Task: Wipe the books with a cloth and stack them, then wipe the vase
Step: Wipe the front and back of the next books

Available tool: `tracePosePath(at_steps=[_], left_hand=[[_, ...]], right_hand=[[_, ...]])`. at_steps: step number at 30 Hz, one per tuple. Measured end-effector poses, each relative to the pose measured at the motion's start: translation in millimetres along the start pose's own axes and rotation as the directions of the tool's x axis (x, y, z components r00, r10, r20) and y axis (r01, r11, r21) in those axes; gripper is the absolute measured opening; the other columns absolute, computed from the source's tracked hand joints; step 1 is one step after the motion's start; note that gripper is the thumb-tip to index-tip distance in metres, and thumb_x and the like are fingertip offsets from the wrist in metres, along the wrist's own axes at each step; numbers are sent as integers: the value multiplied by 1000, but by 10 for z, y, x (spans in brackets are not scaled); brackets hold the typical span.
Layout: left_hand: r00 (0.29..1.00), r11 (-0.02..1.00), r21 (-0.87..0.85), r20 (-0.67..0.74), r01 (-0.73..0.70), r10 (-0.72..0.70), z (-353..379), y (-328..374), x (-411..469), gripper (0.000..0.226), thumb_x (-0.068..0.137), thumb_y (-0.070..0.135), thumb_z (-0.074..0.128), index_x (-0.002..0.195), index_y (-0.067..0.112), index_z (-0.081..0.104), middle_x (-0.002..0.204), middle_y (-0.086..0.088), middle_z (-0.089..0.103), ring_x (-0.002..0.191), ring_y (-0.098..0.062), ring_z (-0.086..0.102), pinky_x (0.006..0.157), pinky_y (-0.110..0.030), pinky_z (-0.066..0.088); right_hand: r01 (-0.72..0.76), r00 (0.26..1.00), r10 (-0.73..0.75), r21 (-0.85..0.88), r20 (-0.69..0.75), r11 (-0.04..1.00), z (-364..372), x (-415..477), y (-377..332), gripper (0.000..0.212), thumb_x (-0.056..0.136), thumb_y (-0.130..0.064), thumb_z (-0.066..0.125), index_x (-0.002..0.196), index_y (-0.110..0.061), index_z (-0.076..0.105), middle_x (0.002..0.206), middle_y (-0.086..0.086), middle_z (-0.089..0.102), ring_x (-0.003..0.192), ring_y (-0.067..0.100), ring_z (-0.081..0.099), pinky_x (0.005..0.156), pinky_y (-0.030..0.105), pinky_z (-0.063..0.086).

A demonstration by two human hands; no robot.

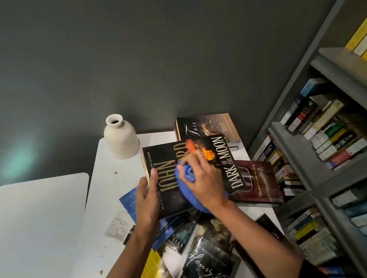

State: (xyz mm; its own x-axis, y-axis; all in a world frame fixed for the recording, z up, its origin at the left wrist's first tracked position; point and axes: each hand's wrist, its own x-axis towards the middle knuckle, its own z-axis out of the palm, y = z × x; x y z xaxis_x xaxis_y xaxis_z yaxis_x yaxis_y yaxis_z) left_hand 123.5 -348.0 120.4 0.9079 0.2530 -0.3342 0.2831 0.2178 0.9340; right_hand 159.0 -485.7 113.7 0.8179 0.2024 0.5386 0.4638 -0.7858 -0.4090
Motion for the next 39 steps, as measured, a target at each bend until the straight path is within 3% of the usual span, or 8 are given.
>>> tracePosePath(at_steps=[4,9,13,16,21,30,36,39], left_hand=[[998,998,-32,-19,52,-53,-73,-38,138,42,98,41,48,116,4,55,102,-12,70,77,-12,72,54,-20,54],[1000,1000,17,-7,16,-15,-125,4,361,45,98,42,45,116,4,61,102,-10,72,87,-15,72,65,-23,56],[999,1000,-1,44,20,-20,-70,56,534,37,98,42,47,110,13,68,103,-8,75,100,-28,70,90,-43,52],[997,999,21,71,30,-32,39,97,651,33,97,43,49,108,18,68,102,-6,75,96,-25,71,89,-42,52],[998,976,218,55,-3,-9,387,26,991,45,95,57,47,99,18,69,104,-6,74,100,-26,68,99,-48,47],[991,703,700,49,-123,124,1194,119,1940,65,103,50,18,120,1,55,128,-31,56,118,-45,50,93,-43,37],[985,642,757,5,-118,175,1424,-78,2306,56,105,41,25,111,-5,56,116,-33,61,106,-47,56,82,-41,41],[968,600,780,29,-177,248,1414,-219,2377,36,105,34,32,99,2,49,107,-32,63,97,-48,57,77,-42,41]], right_hand=[[-358,934,352,-135,-67,924,-194,-62,605,29,81,-24,72,94,-19,47,100,5,55,68,23,63,49,33,53],[-758,652,757,40,45,651,-524,-87,1091,23,89,-43,62,91,-22,55,87,-1,60,82,25,62,62,31,48],[-905,425,751,224,505,361,-731,-68,1116,40,83,-62,57,81,-23,69,75,-14,64,82,9,60,77,27,42],[-900,423,613,390,667,196,-750,-149,1264,39,73,-51,68,96,-20,72,97,-7,74,93,7,67,87,23,48],[-881,467,581,407,667,241,-746,-90,1659,27,79,-34,72,99,-15,74,101,2,74,102,19,66,96,35,49],[-908,420,717,246,557,340,-653,688,2445,36,85,-47,65,89,-11,61,81,0,57,78,5,55,59,17,40],[-914,396,746,151,535,377,-337,778,2917,49,76,-60,68,75,-19,42,75,-4,43,84,17,50,62,25,39],[-914,395,755,141,523,381,-215,727,3021,59,76,-56,72,103,-6,56,99,4,58,99,20,57,78,29,42]])
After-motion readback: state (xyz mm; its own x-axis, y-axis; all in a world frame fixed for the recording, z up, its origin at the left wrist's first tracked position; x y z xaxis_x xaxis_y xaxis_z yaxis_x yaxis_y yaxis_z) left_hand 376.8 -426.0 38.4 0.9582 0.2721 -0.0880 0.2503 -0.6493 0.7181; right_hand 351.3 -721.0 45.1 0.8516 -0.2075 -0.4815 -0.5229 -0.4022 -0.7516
